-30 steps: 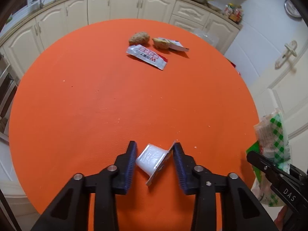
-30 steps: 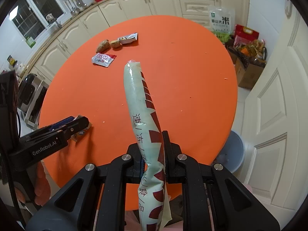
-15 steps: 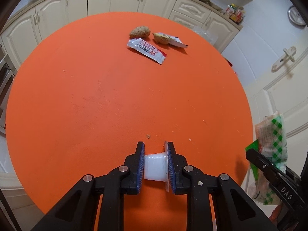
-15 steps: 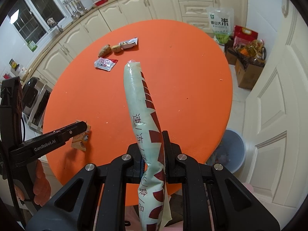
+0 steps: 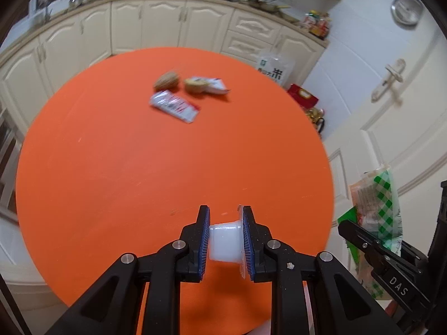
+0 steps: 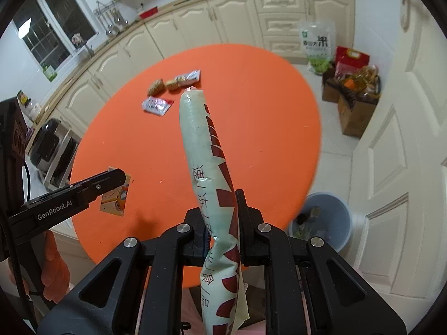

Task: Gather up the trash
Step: 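Carry the wet-wipe packet and bread wrapper over the blue bin with both grippers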

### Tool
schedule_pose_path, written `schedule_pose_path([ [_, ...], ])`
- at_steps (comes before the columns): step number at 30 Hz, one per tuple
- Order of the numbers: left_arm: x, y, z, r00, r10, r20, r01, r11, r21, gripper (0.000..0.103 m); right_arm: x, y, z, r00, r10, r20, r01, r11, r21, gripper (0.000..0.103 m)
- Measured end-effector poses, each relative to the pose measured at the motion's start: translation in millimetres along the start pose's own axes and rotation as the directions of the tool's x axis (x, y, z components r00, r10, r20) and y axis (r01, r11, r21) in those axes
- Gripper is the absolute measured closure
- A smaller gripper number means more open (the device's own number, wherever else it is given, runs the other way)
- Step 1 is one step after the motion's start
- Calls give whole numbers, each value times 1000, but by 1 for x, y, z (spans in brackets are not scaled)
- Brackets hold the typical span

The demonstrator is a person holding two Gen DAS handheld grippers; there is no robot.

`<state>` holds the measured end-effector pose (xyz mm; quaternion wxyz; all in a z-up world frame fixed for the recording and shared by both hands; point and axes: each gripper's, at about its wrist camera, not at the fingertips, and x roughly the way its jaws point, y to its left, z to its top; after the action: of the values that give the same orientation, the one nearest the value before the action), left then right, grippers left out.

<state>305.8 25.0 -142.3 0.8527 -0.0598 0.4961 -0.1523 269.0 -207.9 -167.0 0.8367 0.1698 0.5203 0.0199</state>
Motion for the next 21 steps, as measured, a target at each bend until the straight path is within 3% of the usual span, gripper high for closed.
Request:
schedule_pose_path([
  [6,-1,-51,3,999,-50,2,49,993,105,85,-35,-35,-7,997,-59,53,55,996,68,89],
  [10,11,-93,1,993,-112,-28,115,975,191,85,-58,-68,-16,989,-128,78,116,984,136,89],
  [15,37,-149,-9,982,-156,-104,181,937,298,85,-77,-112,-32,975,-208,73,186,954,233,89],
  [21,77,-198,-17,966,-160,-204,228,896,380,84,-87,-158,-49,966,-254,42,227,918,326,89],
])
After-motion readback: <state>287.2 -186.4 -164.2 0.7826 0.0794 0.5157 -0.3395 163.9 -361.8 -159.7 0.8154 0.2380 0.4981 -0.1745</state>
